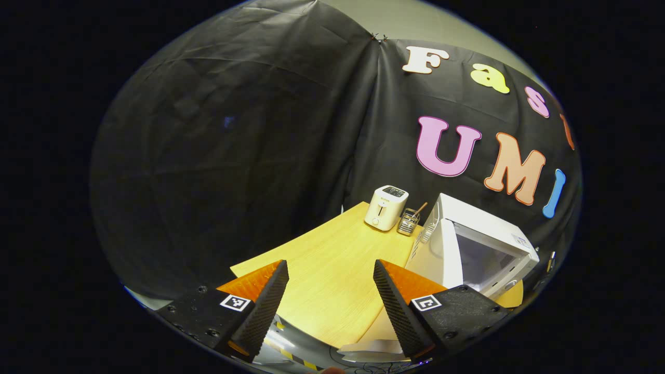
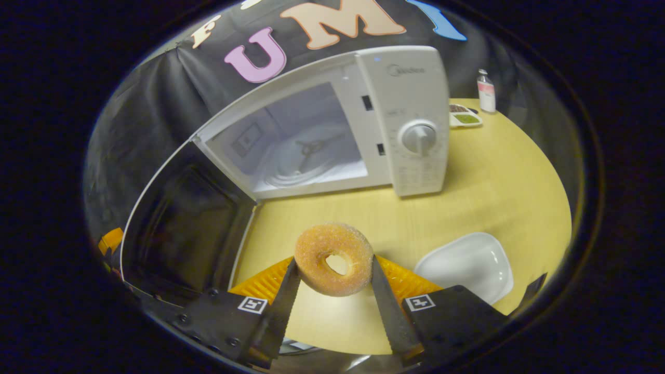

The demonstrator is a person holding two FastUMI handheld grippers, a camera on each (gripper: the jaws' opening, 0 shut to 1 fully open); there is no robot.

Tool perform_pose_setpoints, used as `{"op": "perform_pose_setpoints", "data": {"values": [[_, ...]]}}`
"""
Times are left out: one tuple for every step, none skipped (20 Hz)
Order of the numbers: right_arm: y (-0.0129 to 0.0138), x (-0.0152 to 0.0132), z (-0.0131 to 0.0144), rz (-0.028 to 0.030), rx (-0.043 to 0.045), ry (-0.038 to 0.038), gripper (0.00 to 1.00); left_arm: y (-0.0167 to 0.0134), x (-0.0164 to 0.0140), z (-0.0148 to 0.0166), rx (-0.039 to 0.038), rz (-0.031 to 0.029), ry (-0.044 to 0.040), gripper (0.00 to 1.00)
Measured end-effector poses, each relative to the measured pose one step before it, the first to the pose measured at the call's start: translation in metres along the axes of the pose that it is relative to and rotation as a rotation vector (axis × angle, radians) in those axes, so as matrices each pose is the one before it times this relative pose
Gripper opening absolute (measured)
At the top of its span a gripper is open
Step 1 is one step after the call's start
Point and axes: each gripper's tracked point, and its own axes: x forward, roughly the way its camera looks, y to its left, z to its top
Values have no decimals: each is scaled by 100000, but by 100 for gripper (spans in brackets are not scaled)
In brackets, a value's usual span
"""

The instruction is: Open the microwave oven with the left hand, put the food in, and close the microwave oven.

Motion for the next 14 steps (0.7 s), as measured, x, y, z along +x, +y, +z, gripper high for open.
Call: {"op": "perform_pose_setpoints", "data": {"values": [[1276, 737, 538, 1459, 1187, -2630, 75, 312, 187, -304, -422, 375, 440, 97], [1341, 797, 582, 1172, 2032, -2383, 75, 345, 126, -150, -11, 580, 395, 97], [1194, 915, 414, 345, 2559, -1997, 75, 464, -73, -53, 29, 443, 239, 97], [677, 881, 523, -1212, 2767, -2204, 75, 359, 42, -65, 159, 277, 200, 97], [534, 1100, 619, -1026, 1986, -3282, 75, 251, 66, -228, 253, 142, 485, 97], [372, 1239, 587, -1888, 1046, -2917, 75, 177, 120, -168, 327, 117, 844, 96], [393, 929, 273, -1279, 1175, -1671, 75, 157, 78, -314, 378, 69, 796, 97], [547, 992, 373, -733, 1707, -1736, 75, 52, 72, -129, 473, 132, 553, 97], [450, 1004, 452, -647, 1735, -2079, 75, 90, 47, -47, 305, 147, 263, 96], [200, 960, 558, -1477, 1444, -2301, 75, -34, 92, 41, 218, -61, 531, 96], [90, 847, 439, -1663, 1558, -2215, 75, -47, 6, -379, 314, -63, 785, 97], [-5, 974, 439, -1805, 1810, -2245, 75, -3, 245, -241, 94, 173, 603, 96], [207, 726, 545, -1725, 1981, -2037, 74, -1, 53, -156, -171, -146, 541, 96], [-146, 697, 412, -2284, 1866, -2385, 75, 166, -10, -126, -391, -218, 440, 96]]}}
